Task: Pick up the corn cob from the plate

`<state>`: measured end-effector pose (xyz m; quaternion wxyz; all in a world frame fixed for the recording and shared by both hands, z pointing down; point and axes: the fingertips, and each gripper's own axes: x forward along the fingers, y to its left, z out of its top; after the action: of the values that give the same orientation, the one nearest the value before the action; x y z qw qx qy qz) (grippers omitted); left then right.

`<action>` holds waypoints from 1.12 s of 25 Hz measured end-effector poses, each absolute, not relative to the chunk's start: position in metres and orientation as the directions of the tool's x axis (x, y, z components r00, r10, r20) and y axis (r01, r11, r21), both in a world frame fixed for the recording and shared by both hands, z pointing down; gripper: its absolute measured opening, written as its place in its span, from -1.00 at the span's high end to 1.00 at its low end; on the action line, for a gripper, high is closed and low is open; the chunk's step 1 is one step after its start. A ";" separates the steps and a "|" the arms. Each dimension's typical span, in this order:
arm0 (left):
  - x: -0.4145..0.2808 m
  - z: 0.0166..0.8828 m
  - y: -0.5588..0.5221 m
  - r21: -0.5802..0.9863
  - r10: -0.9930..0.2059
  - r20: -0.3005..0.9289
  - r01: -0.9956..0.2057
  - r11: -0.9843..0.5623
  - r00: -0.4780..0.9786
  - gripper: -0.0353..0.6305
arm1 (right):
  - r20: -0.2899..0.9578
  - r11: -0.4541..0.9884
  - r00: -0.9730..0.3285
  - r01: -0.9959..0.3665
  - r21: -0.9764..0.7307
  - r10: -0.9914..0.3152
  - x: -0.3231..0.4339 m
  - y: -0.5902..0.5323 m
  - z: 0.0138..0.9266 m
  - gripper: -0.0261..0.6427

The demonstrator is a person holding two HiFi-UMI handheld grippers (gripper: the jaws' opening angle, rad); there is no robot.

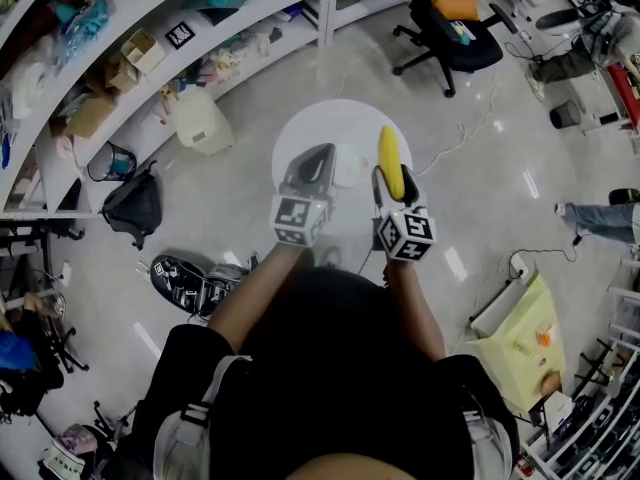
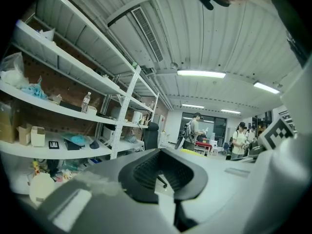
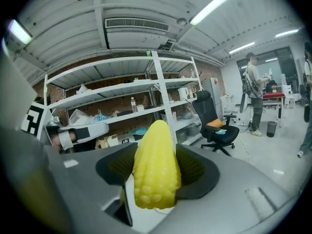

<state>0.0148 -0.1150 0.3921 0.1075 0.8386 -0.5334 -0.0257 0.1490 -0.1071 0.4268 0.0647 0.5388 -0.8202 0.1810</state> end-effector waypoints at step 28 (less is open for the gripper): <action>0.014 0.381 -0.111 0.193 -0.892 0.038 -0.879 -0.436 0.450 0.89 | 0.253 0.377 -0.421 -0.903 -0.204 -0.871 0.140 -0.103 0.403 0.16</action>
<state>0.0139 -0.1112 0.3808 0.0925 0.8465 -0.5231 -0.0346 0.1395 -0.1033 0.4033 0.0516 0.5356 -0.8283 0.1563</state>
